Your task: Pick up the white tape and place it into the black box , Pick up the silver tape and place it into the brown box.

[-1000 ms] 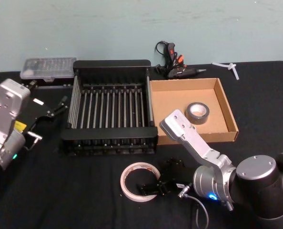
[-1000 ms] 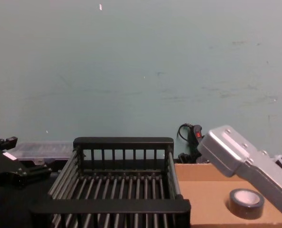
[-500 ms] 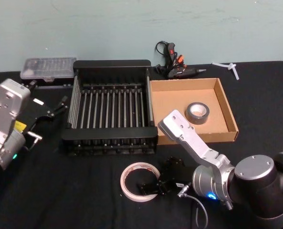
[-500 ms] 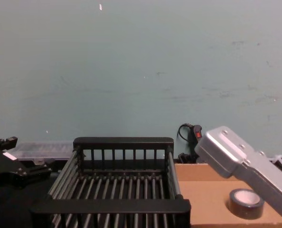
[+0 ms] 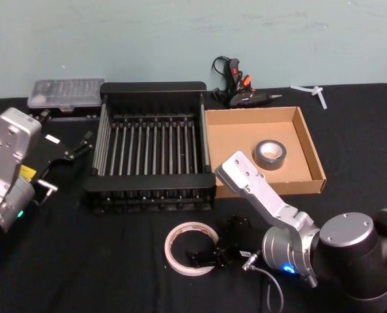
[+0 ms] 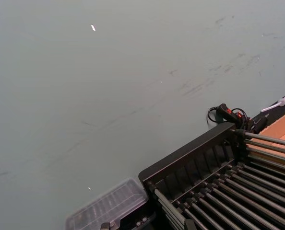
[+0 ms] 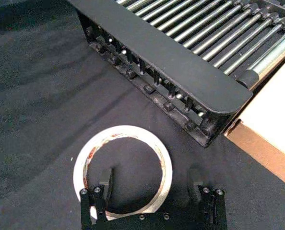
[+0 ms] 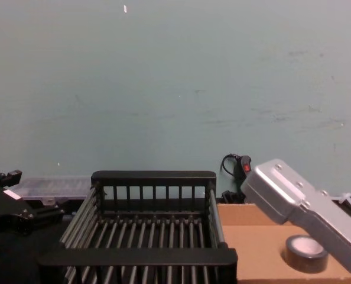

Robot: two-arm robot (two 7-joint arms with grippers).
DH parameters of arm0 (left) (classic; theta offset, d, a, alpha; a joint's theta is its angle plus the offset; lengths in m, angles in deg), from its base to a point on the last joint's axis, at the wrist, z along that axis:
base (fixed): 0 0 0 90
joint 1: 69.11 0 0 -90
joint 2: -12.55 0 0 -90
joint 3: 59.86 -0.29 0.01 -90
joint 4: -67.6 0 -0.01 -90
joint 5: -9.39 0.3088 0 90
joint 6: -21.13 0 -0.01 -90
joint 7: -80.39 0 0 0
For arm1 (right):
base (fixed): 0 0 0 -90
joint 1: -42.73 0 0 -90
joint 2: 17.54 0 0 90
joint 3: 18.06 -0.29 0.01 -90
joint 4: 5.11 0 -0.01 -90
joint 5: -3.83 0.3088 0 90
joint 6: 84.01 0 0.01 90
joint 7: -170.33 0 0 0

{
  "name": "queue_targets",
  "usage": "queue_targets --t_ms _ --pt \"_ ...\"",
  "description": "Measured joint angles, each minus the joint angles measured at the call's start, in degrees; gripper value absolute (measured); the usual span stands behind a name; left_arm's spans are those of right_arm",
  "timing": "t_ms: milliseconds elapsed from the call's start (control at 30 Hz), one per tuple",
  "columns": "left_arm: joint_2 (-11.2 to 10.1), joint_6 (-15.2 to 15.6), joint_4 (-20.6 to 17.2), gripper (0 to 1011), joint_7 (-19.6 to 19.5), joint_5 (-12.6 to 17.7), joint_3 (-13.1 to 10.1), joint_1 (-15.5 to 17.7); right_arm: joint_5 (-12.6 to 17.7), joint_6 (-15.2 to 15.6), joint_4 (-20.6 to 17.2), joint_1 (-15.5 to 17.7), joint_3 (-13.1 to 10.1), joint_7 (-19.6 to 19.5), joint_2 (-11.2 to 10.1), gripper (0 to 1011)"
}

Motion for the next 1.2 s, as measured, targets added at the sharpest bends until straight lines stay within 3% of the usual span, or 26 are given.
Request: queue_targets --t_ms 567,900,1200 --pt "0.0 0.0 0.0 1001 0.0 0.0 0.0 0.0 -0.39 -0.12 0.03 0.1 -0.04 -0.11 0.12 1002" --pt "0.0 0.0 0.0 1001 0.0 0.0 0.0 0.0 -0.32 -0.12 0.01 0.06 -0.04 -0.1 0.08 787" --pt "0.0 0.0 0.0 1001 0.0 0.0 0.0 0.0 -0.26 -0.08 0.02 0.06 -0.04 -0.11 0.06 489"
